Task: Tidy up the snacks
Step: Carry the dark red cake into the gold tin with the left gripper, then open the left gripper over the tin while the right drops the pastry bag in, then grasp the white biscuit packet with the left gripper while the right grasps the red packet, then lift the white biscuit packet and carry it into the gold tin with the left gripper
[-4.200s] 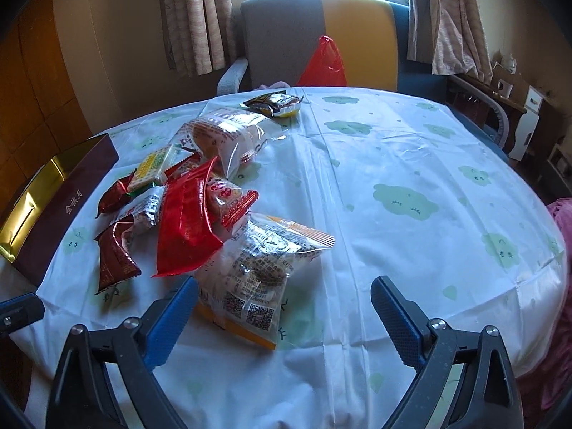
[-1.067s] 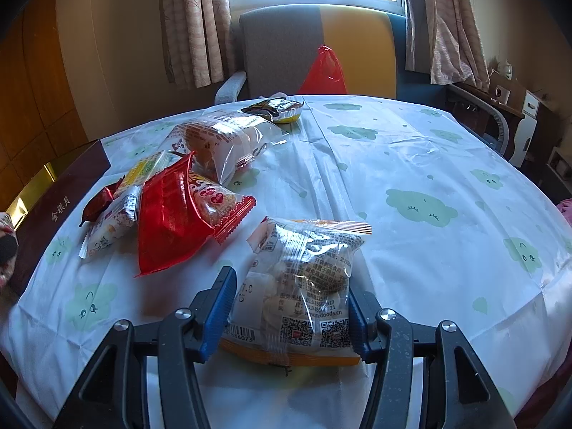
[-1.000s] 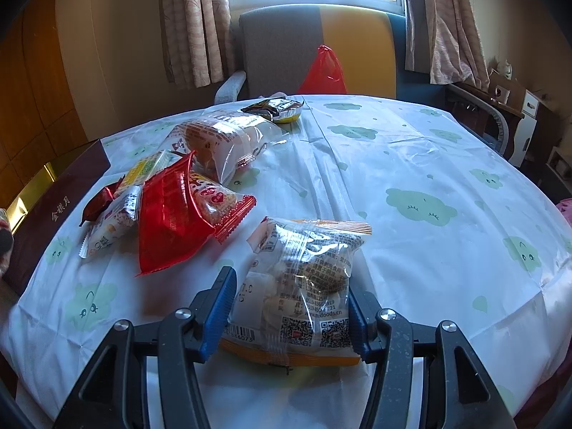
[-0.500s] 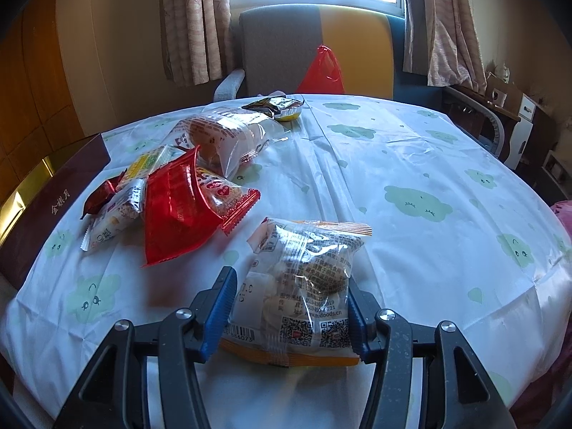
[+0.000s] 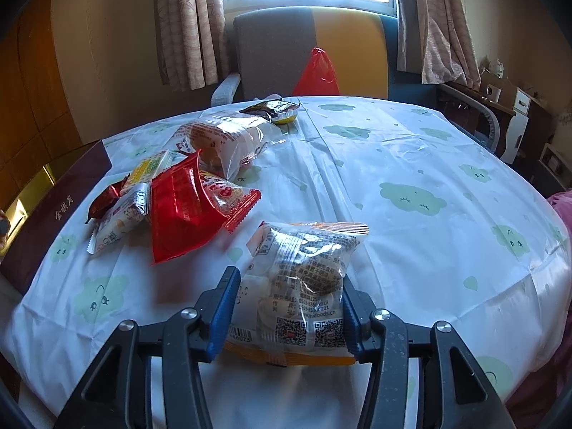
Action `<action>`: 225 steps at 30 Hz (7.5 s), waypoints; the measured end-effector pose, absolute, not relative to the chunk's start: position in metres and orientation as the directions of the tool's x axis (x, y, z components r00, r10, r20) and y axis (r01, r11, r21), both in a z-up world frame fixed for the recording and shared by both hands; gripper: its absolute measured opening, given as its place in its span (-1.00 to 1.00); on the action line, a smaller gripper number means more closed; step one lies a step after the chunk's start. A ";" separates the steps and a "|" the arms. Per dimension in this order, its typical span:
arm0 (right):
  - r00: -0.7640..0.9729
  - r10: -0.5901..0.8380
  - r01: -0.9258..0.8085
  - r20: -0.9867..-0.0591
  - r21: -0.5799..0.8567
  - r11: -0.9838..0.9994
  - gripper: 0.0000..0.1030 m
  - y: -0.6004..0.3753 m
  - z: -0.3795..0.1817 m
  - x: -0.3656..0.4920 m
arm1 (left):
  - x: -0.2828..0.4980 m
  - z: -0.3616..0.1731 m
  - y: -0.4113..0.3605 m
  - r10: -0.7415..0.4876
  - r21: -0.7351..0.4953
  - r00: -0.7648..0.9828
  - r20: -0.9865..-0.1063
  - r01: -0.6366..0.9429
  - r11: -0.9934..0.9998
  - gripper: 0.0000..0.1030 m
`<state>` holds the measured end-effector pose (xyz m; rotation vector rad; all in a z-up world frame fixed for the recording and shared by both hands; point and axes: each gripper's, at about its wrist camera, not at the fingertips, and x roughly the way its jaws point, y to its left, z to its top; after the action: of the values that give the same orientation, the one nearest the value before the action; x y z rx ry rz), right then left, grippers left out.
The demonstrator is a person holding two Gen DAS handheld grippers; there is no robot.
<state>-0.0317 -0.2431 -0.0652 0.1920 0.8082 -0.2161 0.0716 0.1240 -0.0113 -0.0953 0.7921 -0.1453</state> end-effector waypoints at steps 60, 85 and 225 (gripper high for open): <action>0.660 0.402 -0.270 -0.635 0.299 0.915 -0.07 -0.032 0.003 0.056 | 0.071 -0.012 0.174 0.096 -0.030 0.651 -0.753 -0.179 0.983 -0.42; 0.613 0.402 -0.358 -0.680 0.214 0.909 -0.07 0.043 -0.016 0.124 | 0.056 -0.002 0.184 0.156 0.006 0.665 -0.730 -0.222 0.975 -0.42; 0.750 0.054 0.220 -0.659 0.326 0.919 -0.17 -0.276 -0.081 0.020 | 0.063 -0.065 -0.111 -0.499 -0.077 0.375 -0.781 0.735 0.674 -0.06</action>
<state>0.0195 -0.2764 -0.0807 0.4028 0.7211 -0.0936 0.0633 -0.1111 -0.0648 0.3058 0.8785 -0.8051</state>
